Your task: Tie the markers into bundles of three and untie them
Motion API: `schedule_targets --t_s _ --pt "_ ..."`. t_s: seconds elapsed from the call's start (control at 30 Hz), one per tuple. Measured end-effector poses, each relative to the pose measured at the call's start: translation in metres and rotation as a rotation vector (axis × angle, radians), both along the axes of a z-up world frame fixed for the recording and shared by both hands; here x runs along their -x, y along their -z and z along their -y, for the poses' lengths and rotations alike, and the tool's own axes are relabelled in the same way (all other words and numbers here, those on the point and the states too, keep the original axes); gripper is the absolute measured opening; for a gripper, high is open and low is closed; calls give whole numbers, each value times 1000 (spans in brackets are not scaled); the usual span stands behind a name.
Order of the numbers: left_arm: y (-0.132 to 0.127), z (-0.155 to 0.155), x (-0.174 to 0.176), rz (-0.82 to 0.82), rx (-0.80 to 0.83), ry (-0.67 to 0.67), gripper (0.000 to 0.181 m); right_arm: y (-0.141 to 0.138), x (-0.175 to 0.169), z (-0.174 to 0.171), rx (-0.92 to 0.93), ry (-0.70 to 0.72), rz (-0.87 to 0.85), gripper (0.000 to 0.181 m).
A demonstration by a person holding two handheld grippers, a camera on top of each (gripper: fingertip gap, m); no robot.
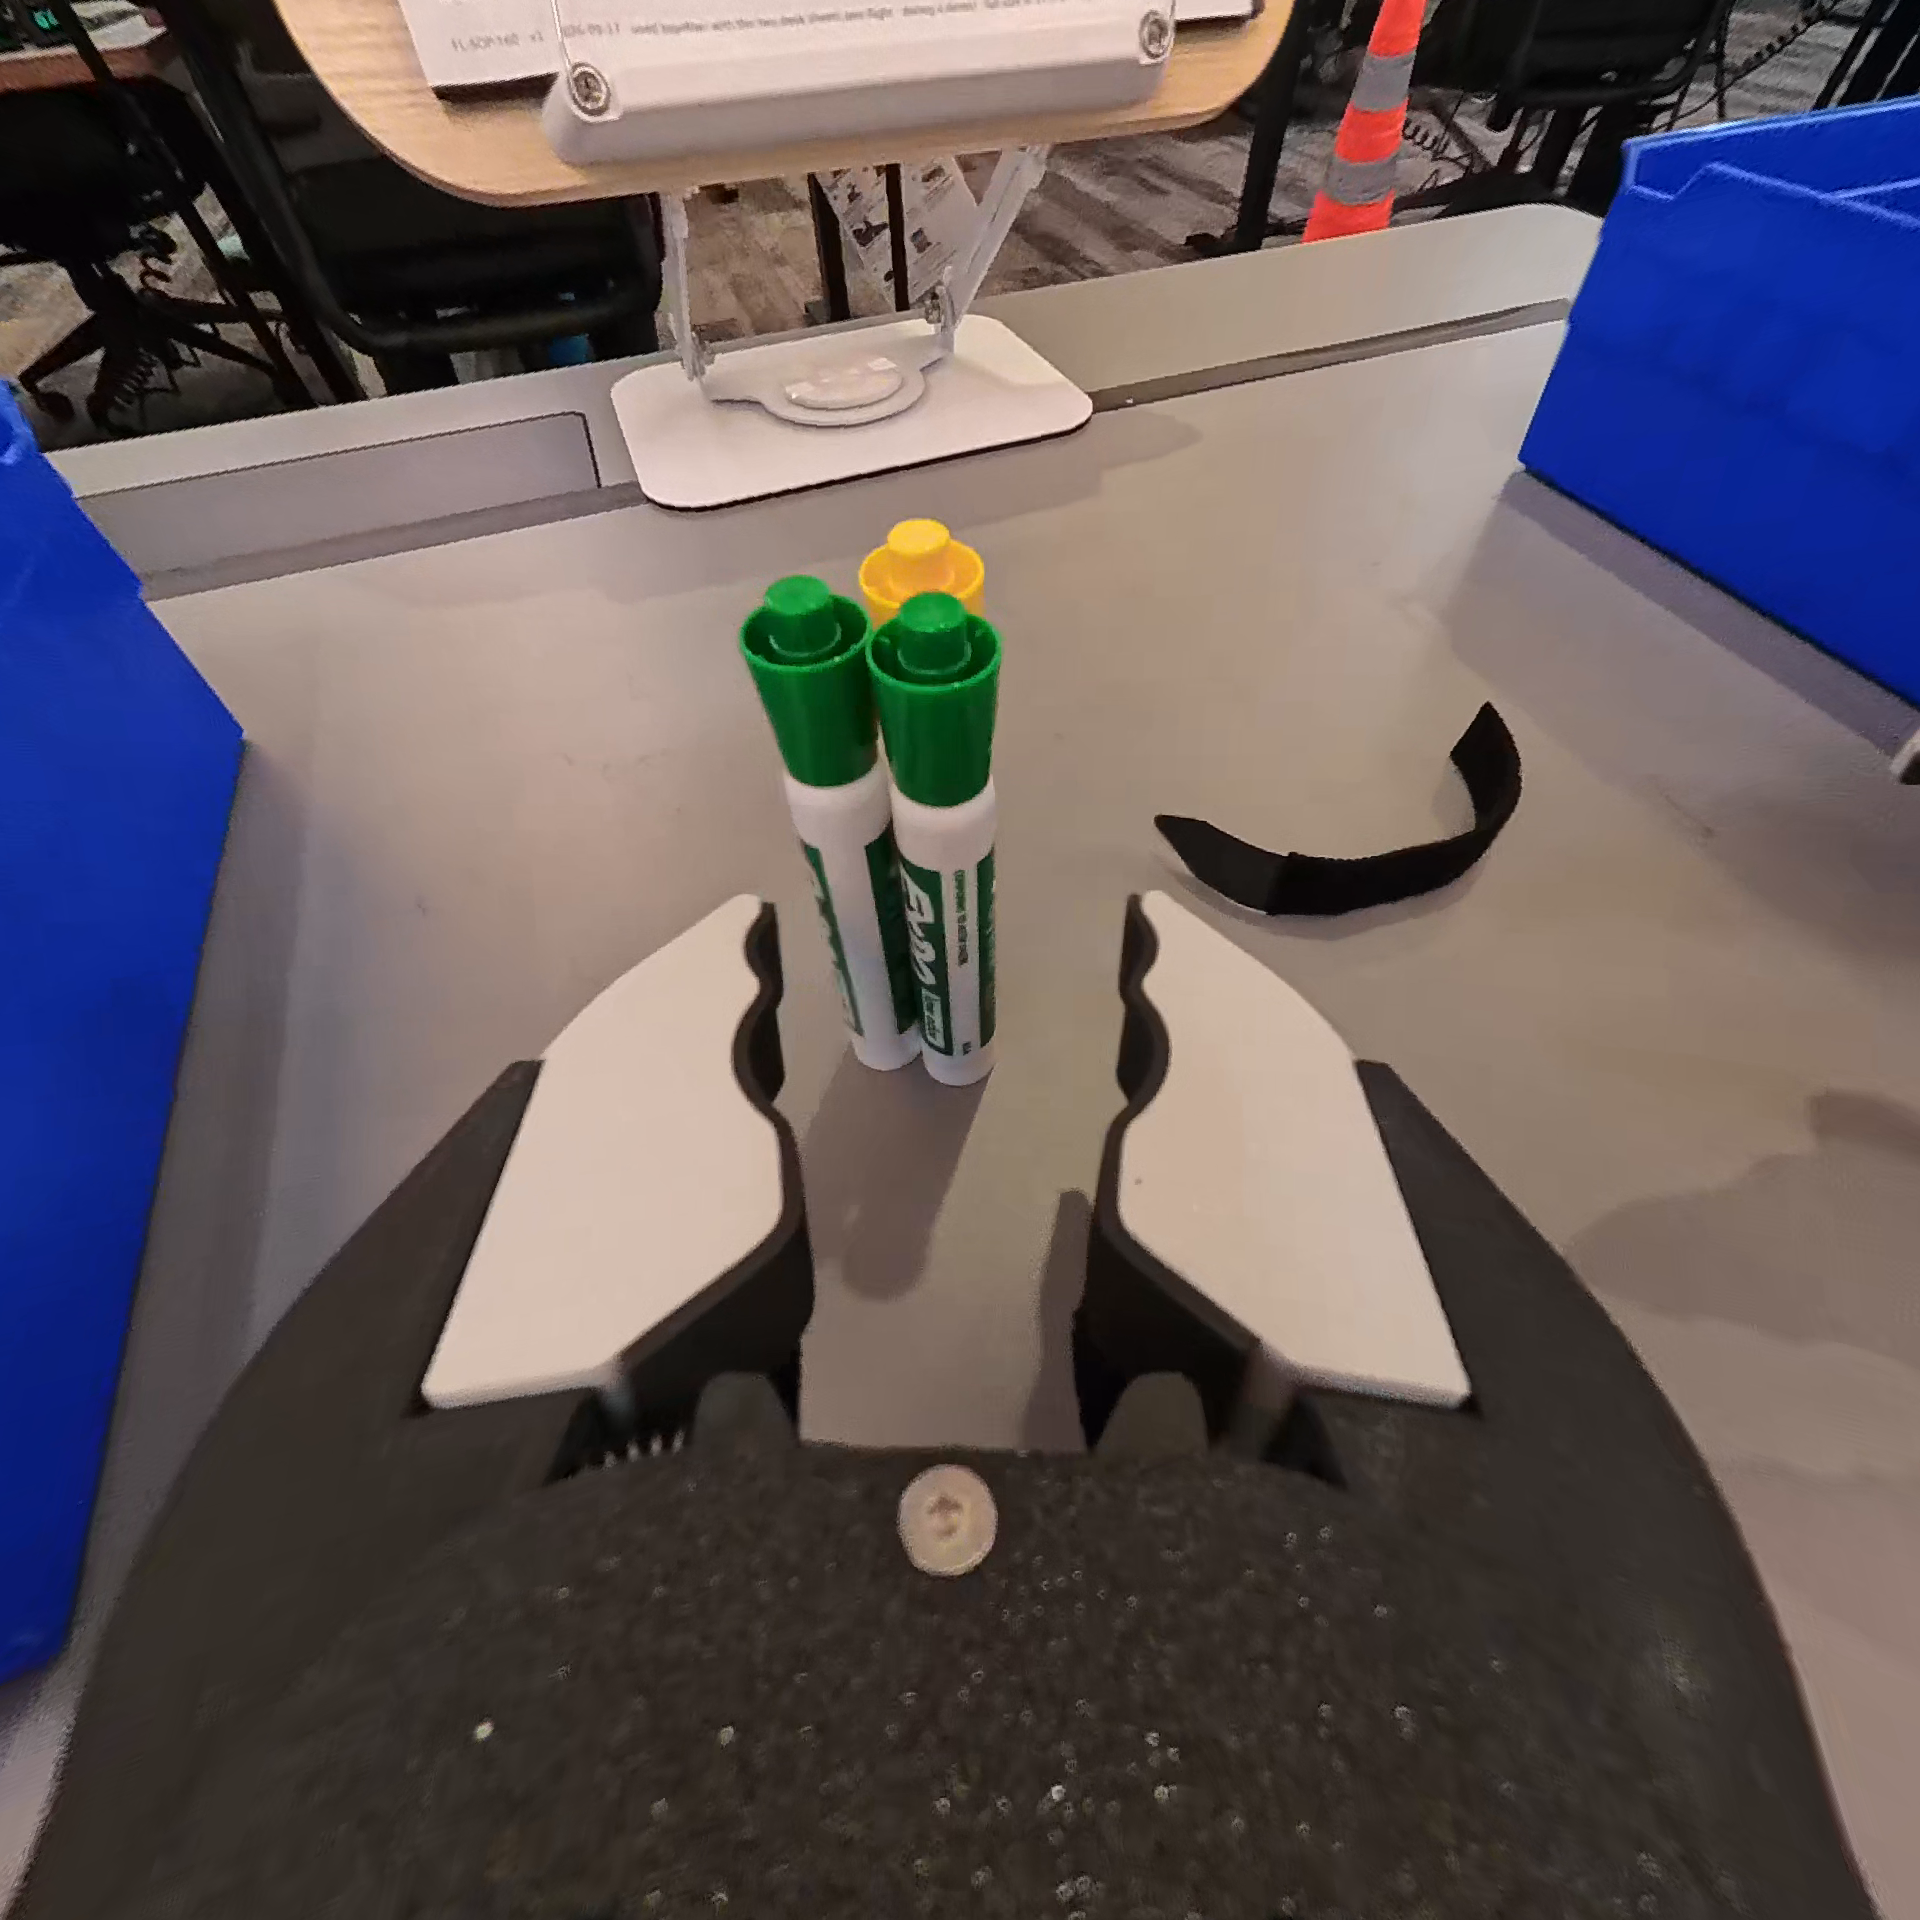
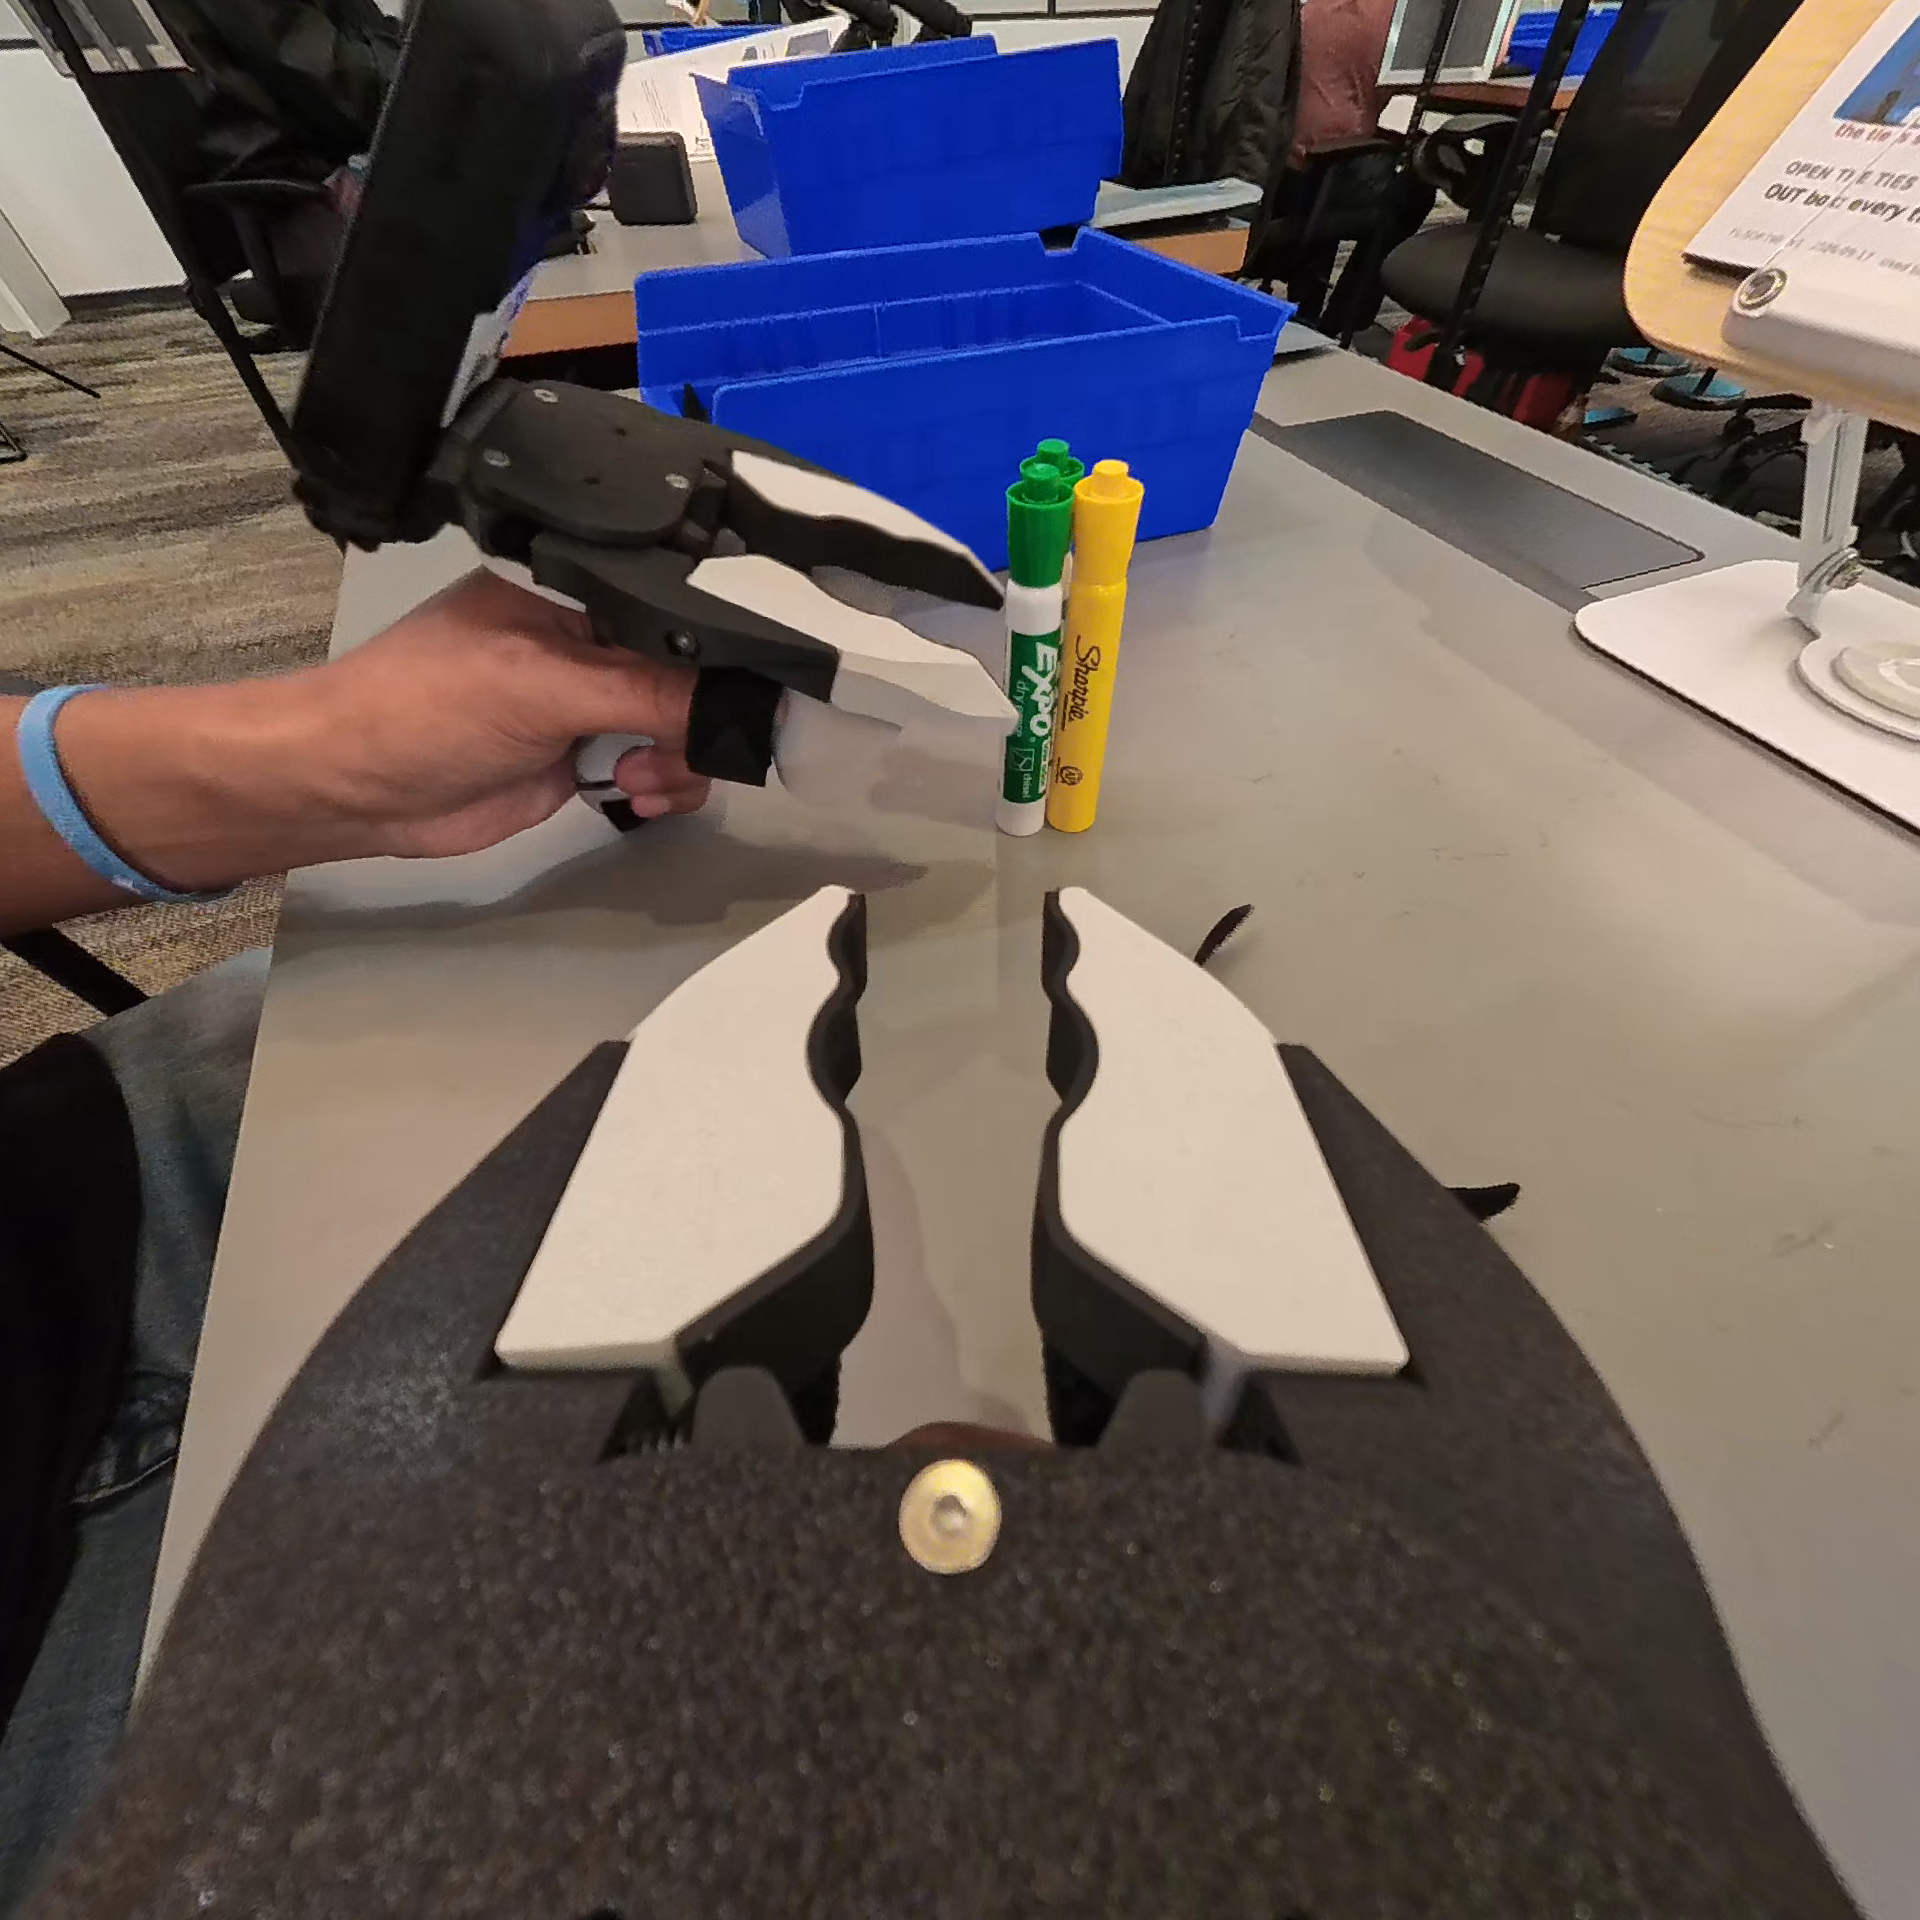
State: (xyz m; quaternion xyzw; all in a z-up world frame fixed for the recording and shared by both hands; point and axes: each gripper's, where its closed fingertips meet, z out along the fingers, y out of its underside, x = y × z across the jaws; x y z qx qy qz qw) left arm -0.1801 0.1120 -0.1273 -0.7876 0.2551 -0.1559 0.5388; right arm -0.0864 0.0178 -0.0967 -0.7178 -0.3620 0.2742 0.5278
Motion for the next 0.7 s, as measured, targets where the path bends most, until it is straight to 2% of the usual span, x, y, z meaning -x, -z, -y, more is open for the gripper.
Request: schedule_targets --t_s 0.2,0.43,0.7 --pt "-13 -12 0 71 -59 103 90 0 -1 0 -1 -1 -1 32" --pt "-20 -27 -9 215 -36 226 93 2 1 0 5 -3 1 32" --pt "-21 -34 -27 128 -125 193 88 5 4 0 10 -8 7 32"
